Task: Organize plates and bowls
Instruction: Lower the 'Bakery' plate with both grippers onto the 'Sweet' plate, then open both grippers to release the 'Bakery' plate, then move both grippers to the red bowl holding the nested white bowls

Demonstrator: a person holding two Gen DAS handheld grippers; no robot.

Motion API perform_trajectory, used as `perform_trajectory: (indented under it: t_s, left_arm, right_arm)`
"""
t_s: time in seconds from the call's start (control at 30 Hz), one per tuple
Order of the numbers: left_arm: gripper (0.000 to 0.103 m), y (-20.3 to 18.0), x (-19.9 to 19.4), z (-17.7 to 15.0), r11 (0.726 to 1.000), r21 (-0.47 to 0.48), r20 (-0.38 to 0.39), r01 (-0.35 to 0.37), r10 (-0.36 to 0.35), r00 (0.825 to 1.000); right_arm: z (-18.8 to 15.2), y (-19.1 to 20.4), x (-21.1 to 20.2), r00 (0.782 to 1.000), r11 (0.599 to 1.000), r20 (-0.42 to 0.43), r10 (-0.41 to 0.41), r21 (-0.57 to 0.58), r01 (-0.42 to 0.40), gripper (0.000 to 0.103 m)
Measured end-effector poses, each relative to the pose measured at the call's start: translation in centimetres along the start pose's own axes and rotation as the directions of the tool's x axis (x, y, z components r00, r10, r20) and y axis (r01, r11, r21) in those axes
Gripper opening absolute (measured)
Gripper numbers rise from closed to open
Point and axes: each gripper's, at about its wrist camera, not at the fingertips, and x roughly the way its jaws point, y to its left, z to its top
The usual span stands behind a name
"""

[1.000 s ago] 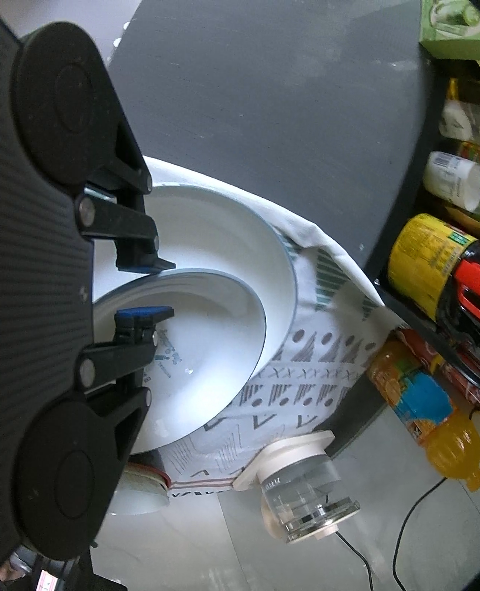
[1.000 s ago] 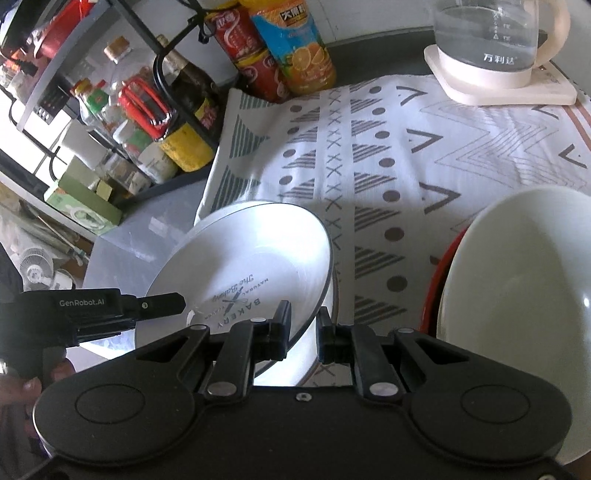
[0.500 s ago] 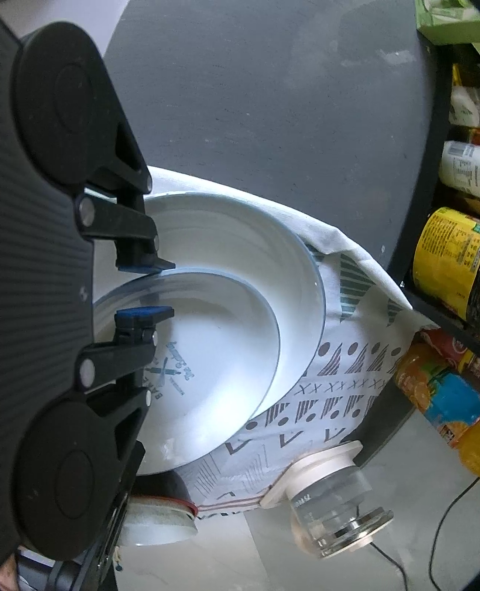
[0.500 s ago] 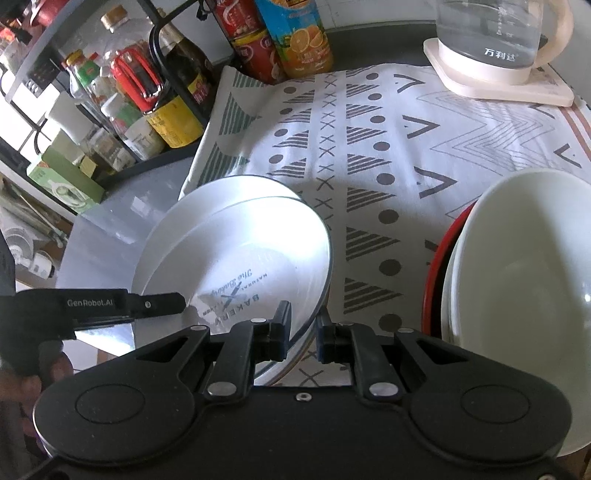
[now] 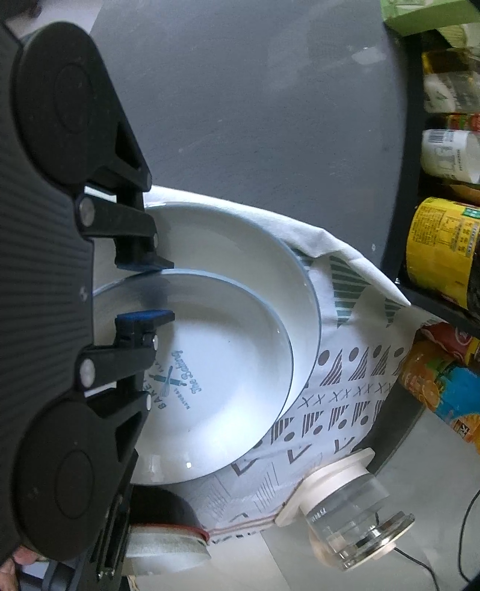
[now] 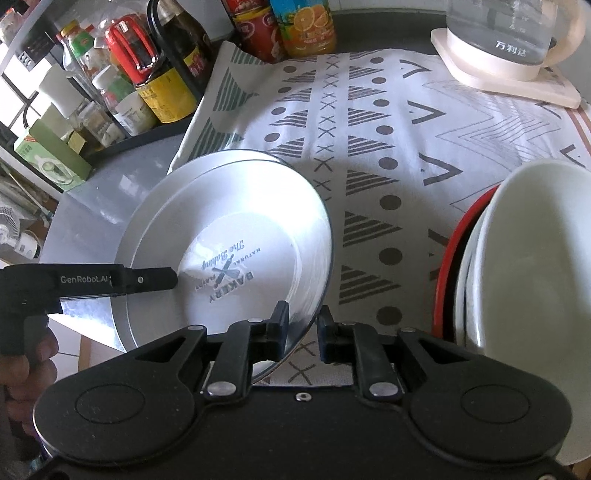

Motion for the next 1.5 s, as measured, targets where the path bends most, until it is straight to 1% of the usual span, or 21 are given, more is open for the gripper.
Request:
perform_trajectory:
  t_s: [0.23,0.33,0.43,0.57,0.67,0.7,0.77,0.8,0.83,0.87,0.93,1.0,1.03,1.07,1.1,1.2,1.27,1.3,1.33,1.4,1.5]
  left_arm:
    - [0.015,-0.2,-0.3,0.5,0.998,0.037,0.014,-0.058,0.057,0.998]
    - [0.015,-0.5,-0.8,0.8,0.993,0.065,0.038,-0.103,0.100,0.994]
    - [0.015,-0.7,-1.4,1.0,0.987,0.088,0.062,-0.134,0.129,0.990]
    - [0.015,-1.3,-2.0,1.2,0.974,0.114,0.091,-0.194,0.184,0.979]
    - [0.015,-2.0,-2.3,1.3,0.957,0.147,0.118,-0.248,0.232,0.965]
    - [0.016,-2.3,-2.4,1.3,0.950,0.160,0.122,-0.267,0.249,0.961]
    - [0.017,-2.5,-2.7,1.3,0.947,0.162,0.126,-0.279,0.261,0.957]
    - [0.018,-2.6,-2.9,1.3,0.947,0.158,0.126,-0.281,0.263,0.957]
    - [0.019,-2.8,-3.2,1.4,0.949,0.156,0.127,-0.273,0.255,0.959]
    - [0.019,-2.9,-3.5,1.4,0.953,0.154,0.129,-0.261,0.242,0.962]
    - [0.025,-3.5,-4.1,1.5,0.961,0.150,0.130,-0.233,0.214,0.968]
    - [0.045,-4.2,-4.6,1.5,0.967,0.142,0.132,-0.212,0.194,0.972]
    - [0.051,-4.5,-4.8,1.4,0.968,0.139,0.136,-0.209,0.190,0.972]
    - [0.062,-4.9,-5.1,1.4,0.968,0.139,0.142,-0.208,0.189,0.972]
    - [0.070,-5.3,-5.3,1.3,0.968,0.140,0.145,-0.207,0.187,0.972]
    - [0.080,-6.5,-6.0,1.2,0.971,0.150,0.158,-0.189,0.165,0.974]
    - [0.084,-7.4,-6.3,1.1,0.971,0.156,0.162,-0.181,0.156,0.974]
    - [0.086,-7.9,-6.5,1.1,0.972,0.160,0.165,-0.174,0.148,0.975]
    - [0.087,-8.3,-6.7,1.0,0.972,0.163,0.168,-0.168,0.141,0.976]
    - [0.088,-9.1,-6.9,0.9,0.973,0.169,0.167,-0.158,0.129,0.977]
    - [0.089,-10.5,-7.2,0.6,0.975,0.184,0.164,-0.128,0.097,0.982]
  right_arm:
    - [0.0,-0.1,0.7,1.000,1.000,-0.010,0.014,0.003,-0.014,0.022]
    - [0.0,-0.2,1.1,1.000,1.000,-0.019,0.021,0.011,-0.021,0.023]
    - [0.0,-0.3,1.3,0.999,0.999,-0.032,0.028,0.022,-0.027,0.025]
    - [0.0,-0.2,0.9,0.999,0.999,-0.030,0.032,0.023,-0.031,0.026]
    - [0.1,-0.4,0.2,0.999,0.999,-0.012,0.049,0.023,-0.049,0.027]
    - [0.2,-0.5,-0.1,0.998,0.998,-0.005,0.058,0.025,-0.058,0.031]
    - [0.3,-0.5,-0.8,0.997,0.997,0.016,0.072,0.027,-0.073,0.038]
    - [0.3,-0.5,-1.2,0.996,0.997,0.029,0.079,0.025,-0.080,0.043]
    - [0.4,-0.4,-1.7,0.995,0.996,0.043,0.085,0.022,-0.086,0.046]
    - [0.4,-0.4,-2.2,0.994,0.996,0.058,0.091,0.019,-0.093,0.047]
    - [0.5,-0.5,-3.1,0.992,0.994,0.077,0.104,0.021,-0.106,0.050]
    - [0.4,-0.7,-4.0,0.989,0.993,0.102,0.110,0.022,-0.113,0.055]
    - [0.4,-0.8,-4.4,0.987,0.993,0.114,0.113,0.021,-0.116,0.057]
    - [0.4,-0.9,-4.9,0.985,0.993,0.125,0.115,0.020,-0.119,0.058]
    - [0.4,-1.0,-5.4,0.983,0.992,0.138,0.118,0.019,-0.122,0.061]
    - [0.2,-1.4,-6.9,0.976,0.991,0.180,0.124,0.019,-0.130,0.072]
    - [0.1,-1.7,-8.0,0.969,0.992,0.215,0.121,0.020,-0.128,0.078]
    - [0.1,-1.9,-8.5,0.966,0.991,0.230,0.119,0.025,-0.128,0.083]
    - [0.0,-2.2,-9.0,0.962,0.991,0.246,0.116,0.031,-0.128,0.086]
    - [-0.3,-2.8,-10.0,0.955,0.991,0.278,0.107,0.045,-0.124,0.087]
    - [-0.9,-3.9,-11.4,0.943,0.991,0.322,0.087,0.068,-0.115,0.093]
